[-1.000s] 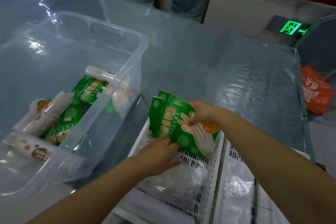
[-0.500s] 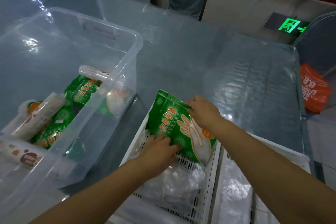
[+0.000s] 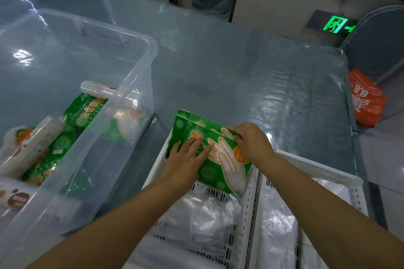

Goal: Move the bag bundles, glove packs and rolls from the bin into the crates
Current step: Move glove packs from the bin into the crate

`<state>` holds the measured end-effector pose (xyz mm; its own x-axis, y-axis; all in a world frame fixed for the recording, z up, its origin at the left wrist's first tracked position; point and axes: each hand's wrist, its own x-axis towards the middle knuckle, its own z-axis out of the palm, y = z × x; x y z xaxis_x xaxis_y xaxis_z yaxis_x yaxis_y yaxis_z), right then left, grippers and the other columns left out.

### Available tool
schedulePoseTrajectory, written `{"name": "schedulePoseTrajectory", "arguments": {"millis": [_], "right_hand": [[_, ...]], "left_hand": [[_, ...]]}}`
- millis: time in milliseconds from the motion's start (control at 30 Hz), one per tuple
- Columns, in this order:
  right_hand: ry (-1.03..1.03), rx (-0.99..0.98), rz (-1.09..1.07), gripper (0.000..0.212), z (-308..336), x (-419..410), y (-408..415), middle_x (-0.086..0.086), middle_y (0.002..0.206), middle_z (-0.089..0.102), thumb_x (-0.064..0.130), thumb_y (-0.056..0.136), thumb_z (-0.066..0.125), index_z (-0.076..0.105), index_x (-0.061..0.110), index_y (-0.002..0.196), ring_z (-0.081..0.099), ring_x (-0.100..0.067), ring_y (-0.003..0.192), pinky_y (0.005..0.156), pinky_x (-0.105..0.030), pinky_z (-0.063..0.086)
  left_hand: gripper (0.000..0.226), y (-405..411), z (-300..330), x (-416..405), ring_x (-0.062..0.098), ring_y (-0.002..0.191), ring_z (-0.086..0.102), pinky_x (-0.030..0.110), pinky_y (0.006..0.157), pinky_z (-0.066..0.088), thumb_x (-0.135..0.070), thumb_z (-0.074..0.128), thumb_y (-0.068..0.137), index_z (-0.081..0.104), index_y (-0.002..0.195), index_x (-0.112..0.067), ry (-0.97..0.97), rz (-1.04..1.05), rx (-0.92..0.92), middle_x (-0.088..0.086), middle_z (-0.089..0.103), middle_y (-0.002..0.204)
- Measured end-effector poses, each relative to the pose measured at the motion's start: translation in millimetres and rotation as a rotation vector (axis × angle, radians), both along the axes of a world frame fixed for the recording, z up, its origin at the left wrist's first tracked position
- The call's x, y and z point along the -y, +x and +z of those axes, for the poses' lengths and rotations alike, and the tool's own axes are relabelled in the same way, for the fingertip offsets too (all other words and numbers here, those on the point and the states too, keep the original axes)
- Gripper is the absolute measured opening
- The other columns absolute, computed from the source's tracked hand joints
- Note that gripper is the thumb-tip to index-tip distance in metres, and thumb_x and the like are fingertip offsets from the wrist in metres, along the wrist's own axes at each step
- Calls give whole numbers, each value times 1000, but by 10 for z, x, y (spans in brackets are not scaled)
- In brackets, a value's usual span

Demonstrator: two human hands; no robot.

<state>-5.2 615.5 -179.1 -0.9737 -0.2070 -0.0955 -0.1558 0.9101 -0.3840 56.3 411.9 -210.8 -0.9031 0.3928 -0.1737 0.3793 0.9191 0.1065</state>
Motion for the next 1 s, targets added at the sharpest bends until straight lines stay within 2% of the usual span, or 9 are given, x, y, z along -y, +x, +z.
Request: {"name": "schedulePoseTrajectory", "arguments": {"millis": [133,233,433,500,567,633,700,800,1000], "right_hand": [[-22,-14,-11,35,31,19,27,-11,106,61,9,91,51,59,17,125,46,-26,105,83,-29,34],[-41,-135,-46,37,85,6,112,-11,110,60,3,86,54,60,11,121,45,-27,107,90,-34,36],[-71,-250,-47,27,256,8,259,-10,103,64,0,81,59,68,10,105,48,-28,102,89,-38,37],[-95,-262,-29,25,340,51,287,-10,101,64,1,81,59,69,9,103,49,-28,101,88,-38,36],[-126,-286,-7,24,451,137,302,-10,100,65,1,81,59,70,8,102,49,-29,101,87,-37,37],[-158,-317,8,24,599,252,285,-9,100,66,1,82,58,70,9,101,50,-27,101,86,-35,37],[-182,-377,33,24,788,392,254,-8,98,67,0,80,58,71,9,99,52,-27,99,85,-34,38],[-215,-489,87,23,1119,677,211,-10,93,69,-2,77,61,71,8,95,56,-31,94,83,-34,41],[-316,-645,150,20,1617,1575,185,-9,88,70,-1,74,63,72,8,89,58,-29,88,79,-26,37]], "left_hand": [[94,-11,61,16,23,144,2,46,114,10,-33,64,79,-2,145,-37,-15,-15,11,5,1,158],[93,-2,78,12,23,144,0,45,114,8,-34,64,81,-3,145,-36,-14,0,25,5,-1,158],[88,74,222,-33,27,144,2,47,114,11,-30,62,83,2,146,-32,3,31,11,6,0,158],[80,111,375,-51,26,143,8,45,113,14,-28,61,84,10,146,-29,17,40,-48,6,8,157],[66,114,591,-48,26,139,21,42,110,20,-26,58,84,27,142,-25,32,29,-128,6,25,153],[48,91,860,-3,24,129,35,38,103,26,-26,53,84,44,131,-23,38,34,-189,4,45,140],[39,65,1162,104,24,119,42,36,97,29,-31,53,83,53,121,-23,42,50,-220,2,56,125],[36,12,1640,385,25,112,49,36,92,33,-35,54,82,56,116,-24,73,61,-307,2,61,115],[40,-94,2269,1464,23,115,50,36,96,35,-33,55,86,51,125,-28,119,95,-424,-1,62,121]]}}
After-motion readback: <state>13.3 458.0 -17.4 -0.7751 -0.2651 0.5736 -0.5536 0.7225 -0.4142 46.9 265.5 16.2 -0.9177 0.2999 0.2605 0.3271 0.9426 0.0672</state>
